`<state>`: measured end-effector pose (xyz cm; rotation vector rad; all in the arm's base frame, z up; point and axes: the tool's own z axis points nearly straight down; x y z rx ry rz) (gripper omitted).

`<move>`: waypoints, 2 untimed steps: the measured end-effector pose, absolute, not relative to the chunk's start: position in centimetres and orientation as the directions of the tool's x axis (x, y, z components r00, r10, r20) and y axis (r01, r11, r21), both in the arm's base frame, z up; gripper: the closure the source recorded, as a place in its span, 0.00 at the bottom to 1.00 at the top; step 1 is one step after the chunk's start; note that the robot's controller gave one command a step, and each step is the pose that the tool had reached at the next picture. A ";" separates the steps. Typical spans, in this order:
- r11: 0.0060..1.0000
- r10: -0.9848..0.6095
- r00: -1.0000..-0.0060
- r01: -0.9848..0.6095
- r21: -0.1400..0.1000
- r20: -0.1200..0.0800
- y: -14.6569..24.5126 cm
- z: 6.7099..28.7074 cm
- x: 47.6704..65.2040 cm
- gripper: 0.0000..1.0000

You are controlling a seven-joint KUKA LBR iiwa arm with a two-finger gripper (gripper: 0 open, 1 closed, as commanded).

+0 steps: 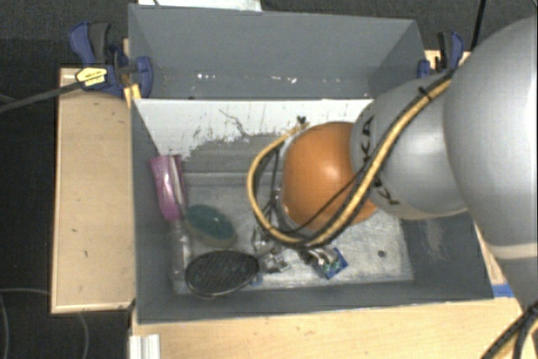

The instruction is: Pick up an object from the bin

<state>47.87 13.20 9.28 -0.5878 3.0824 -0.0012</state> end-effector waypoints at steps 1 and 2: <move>0.874 -0.485 -0.874 -0.485 -0.004 -0.003 17.3 7.3 47.8 1.00; 0.876 -0.483 -0.875 -0.483 -0.004 -0.022 17.4 7.4 48.2 0.00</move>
Offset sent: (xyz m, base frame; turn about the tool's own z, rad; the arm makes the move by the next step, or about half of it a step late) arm -0.0029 0.0421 -0.0228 -0.1335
